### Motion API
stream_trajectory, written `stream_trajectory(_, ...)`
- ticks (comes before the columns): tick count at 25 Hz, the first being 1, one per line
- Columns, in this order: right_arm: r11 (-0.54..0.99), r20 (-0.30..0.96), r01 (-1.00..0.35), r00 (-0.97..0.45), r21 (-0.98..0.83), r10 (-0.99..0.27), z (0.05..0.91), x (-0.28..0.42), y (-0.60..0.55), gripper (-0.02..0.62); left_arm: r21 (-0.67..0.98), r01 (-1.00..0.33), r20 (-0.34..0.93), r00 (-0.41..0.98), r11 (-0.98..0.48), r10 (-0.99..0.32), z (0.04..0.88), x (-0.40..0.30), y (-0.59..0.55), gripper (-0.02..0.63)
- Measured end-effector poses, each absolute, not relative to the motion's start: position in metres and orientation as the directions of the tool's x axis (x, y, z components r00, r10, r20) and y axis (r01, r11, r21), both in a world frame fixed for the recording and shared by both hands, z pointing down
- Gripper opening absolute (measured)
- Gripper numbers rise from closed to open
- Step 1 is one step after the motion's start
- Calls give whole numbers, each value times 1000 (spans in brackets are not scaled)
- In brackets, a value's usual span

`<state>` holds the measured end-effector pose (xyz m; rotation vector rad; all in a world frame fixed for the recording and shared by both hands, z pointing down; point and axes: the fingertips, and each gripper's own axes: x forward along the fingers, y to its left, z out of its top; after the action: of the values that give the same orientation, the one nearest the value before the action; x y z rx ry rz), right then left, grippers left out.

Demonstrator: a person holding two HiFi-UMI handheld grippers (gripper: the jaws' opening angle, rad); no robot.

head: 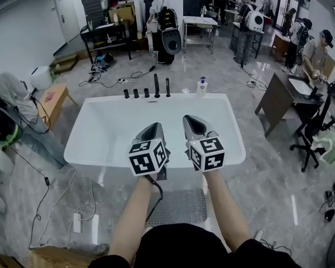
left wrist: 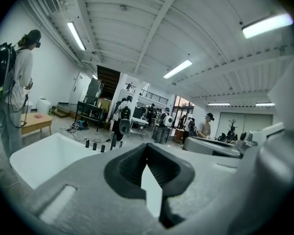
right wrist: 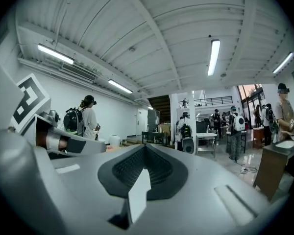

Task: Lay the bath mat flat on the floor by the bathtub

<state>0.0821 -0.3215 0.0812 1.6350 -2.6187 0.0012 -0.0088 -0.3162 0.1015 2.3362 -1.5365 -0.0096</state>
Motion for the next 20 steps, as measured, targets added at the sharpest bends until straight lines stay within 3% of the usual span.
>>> stream_trajectory(6, 434, -42, -897, -439, 86, -898, 41, 83, -308, 6, 117, -915, 14, 389, -385, -921, 47, -6, -308, 6)
stream_trajectory(11, 411, -105, -907, -419, 87, -902, 29, 89, -285, 6, -12, -950, -169, 309, -311, -936, 23, -10, -288, 6)
stream_trajectory(20, 383, -82, -918, -391, 100, -917, 48, 101, -282, 6, -48, -949, -189, 315, -312, -930, 32, -4, -280, 6)
